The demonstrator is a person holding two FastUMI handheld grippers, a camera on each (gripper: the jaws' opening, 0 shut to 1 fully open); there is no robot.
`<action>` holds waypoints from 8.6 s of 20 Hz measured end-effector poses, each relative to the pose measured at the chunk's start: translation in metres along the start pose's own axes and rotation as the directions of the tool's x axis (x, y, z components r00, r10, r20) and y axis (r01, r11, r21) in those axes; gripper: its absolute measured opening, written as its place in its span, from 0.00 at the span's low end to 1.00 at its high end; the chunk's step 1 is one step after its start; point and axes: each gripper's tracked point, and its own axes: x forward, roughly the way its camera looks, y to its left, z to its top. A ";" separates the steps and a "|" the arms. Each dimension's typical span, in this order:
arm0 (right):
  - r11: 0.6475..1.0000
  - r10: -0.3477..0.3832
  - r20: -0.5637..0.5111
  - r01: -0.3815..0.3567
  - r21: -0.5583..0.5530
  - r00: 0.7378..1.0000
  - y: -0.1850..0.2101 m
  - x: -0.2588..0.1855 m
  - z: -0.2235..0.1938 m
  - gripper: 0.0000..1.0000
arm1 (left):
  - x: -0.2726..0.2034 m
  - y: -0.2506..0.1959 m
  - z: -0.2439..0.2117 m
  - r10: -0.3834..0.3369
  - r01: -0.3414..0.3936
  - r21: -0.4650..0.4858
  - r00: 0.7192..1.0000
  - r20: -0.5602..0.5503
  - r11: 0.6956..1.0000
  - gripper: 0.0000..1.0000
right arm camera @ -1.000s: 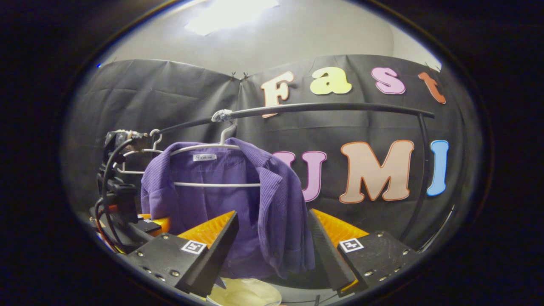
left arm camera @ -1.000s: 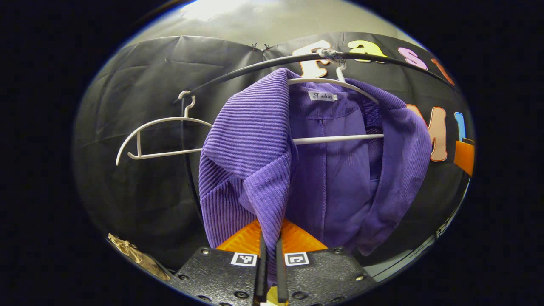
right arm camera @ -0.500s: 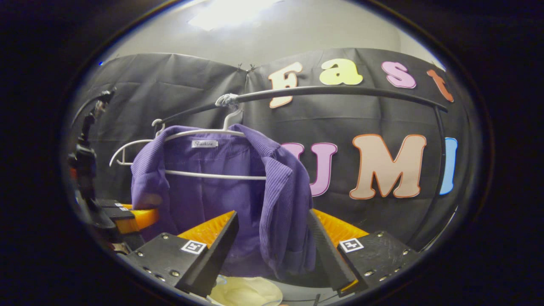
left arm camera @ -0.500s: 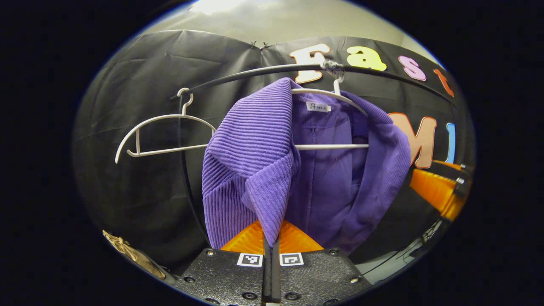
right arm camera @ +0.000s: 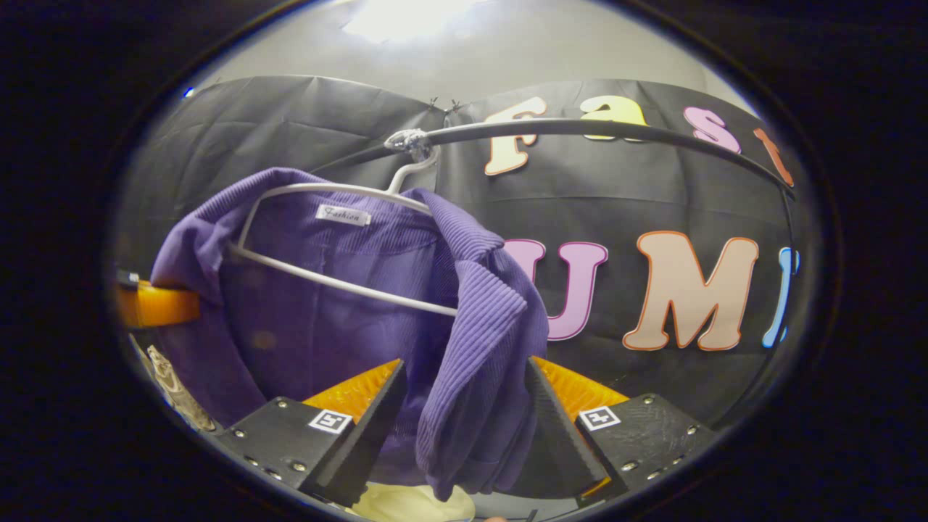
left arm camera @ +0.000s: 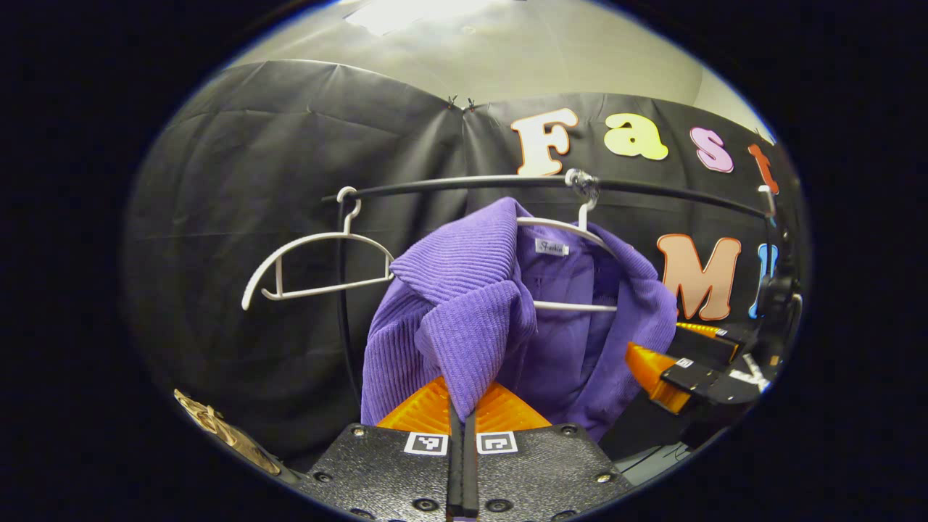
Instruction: Grasp the clothes on the hanger with both hands and then place them into the laundry hamper below.
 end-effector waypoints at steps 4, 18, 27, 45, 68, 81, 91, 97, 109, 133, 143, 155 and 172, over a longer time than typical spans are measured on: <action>1.000 0.001 -0.021 -0.001 -0.006 1.000 0.005 0.019 -0.013 0.97 | -0.009 0.015 0.020 0.041 -0.041 -0.005 0.999 0.031 0.999 0.00; 0.989 -0.145 -0.148 0.147 0.004 0.978 -0.029 0.034 -0.046 0.09 | -0.014 0.069 0.067 0.191 -0.190 -0.026 0.974 0.121 0.982 0.00; 0.971 -0.236 -0.122 0.238 -0.001 0.964 -0.066 0.039 -0.027 0.04 | -0.001 0.103 0.100 0.244 -0.250 0.005 0.948 0.203 0.968 0.00; 0.948 -0.318 -0.060 0.319 0.018 0.946 -0.108 0.054 0.001 0.06 | 0.043 0.136 0.124 0.268 -0.292 0.043 0.918 0.294 0.955 0.00; 0.902 -0.431 -0.053 0.428 -0.057 0.901 -0.155 0.097 -0.009 0.04 | 0.067 0.129 0.037 0.239 -0.245 0.040 0.963 0.121 0.969 0.00; 0.918 -0.393 -0.267 0.393 -0.055 0.880 -0.137 0.065 -0.120 0.04 | 0.059 0.122 -0.039 0.241 -0.235 0.149 0.970 -0.024 0.961 0.00; 0.975 -0.216 -0.300 0.221 -0.016 0.929 -0.032 0.050 -0.132 0.06 | 0.069 0.067 -0.098 0.105 -0.076 0.228 0.988 -0.116 0.971 0.00; 0.992 -0.105 -0.315 0.121 0.029 0.943 0.024 0.035 -0.131 0.06 | 0.077 0.023 -0.120 -0.005 0.039 0.211 0.987 -0.161 0.977 0.00; 1.000 0.011 -0.413 -0.004 0.018 0.910 0.074 0.009 -0.177 0.06 | 0.094 -0.035 -0.203 -0.164 0.199 0.055 0.913 -0.374 0.979 0.00; 0.997 0.018 -0.607 0.032 0.071 0.794 0.057 -0.018 -0.256 0.04 | 0.062 -0.066 -0.304 -0.227 0.179 -0.144 0.676 -0.701 0.973 0.01; 0.994 0.034 -0.609 0.036 0.103 0.793 0.055 -0.015 -0.251 0.04 | 0.041 -0.066 -0.339 -0.220 0.097 -0.202 0.583 -0.782 0.975 0.08; 0.994 0.014 -0.613 0.057 0.098 0.790 0.054 -0.017 -0.253 0.04 | 0.049 -0.077 -0.329 -0.250 0.102 -0.238 0.614 -0.749 0.966 0.33; 0.983 -0.054 -0.584 0.147 0.113 0.810 0.045 -0.030 -0.232 0.46 | 0.055 -0.093 -0.294 -0.305 0.277 -0.147 0.706 -0.639 0.949 0.97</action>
